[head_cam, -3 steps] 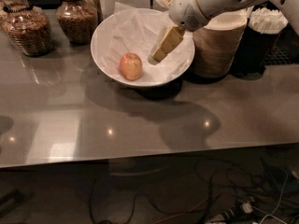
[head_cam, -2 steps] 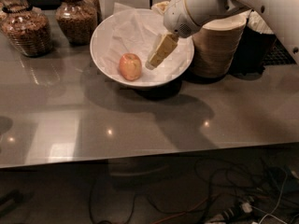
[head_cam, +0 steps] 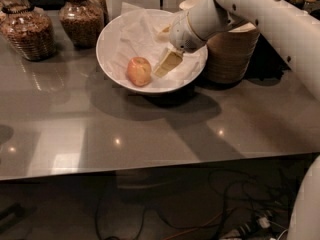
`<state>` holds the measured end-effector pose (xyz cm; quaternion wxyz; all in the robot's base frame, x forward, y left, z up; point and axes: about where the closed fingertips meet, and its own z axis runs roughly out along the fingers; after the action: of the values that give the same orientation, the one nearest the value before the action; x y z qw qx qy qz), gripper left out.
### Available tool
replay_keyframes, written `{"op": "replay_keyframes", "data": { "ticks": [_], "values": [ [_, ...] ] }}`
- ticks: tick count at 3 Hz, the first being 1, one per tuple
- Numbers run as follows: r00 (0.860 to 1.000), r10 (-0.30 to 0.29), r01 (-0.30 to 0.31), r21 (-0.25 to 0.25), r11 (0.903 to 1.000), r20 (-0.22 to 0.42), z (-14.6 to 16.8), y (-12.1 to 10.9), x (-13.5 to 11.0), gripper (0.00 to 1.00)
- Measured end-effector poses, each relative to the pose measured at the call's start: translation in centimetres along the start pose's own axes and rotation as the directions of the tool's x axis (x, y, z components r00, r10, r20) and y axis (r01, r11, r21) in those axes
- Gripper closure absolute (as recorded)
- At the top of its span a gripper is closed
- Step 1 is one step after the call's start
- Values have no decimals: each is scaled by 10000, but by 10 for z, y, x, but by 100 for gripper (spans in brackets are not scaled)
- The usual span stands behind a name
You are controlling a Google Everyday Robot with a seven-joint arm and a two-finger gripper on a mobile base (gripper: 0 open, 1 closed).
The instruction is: Pick apple from white bowl
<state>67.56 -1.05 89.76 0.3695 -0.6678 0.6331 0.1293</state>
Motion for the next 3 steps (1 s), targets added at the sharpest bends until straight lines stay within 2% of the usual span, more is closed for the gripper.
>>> {"op": "replay_keyframes", "data": {
  "ticks": [2,3],
  "values": [
    [9999,164,-162,-738,9971,23,32,10,5,25],
    [9998,136,-120,-920,9957,169,43,9,1,25]
  ]
}}
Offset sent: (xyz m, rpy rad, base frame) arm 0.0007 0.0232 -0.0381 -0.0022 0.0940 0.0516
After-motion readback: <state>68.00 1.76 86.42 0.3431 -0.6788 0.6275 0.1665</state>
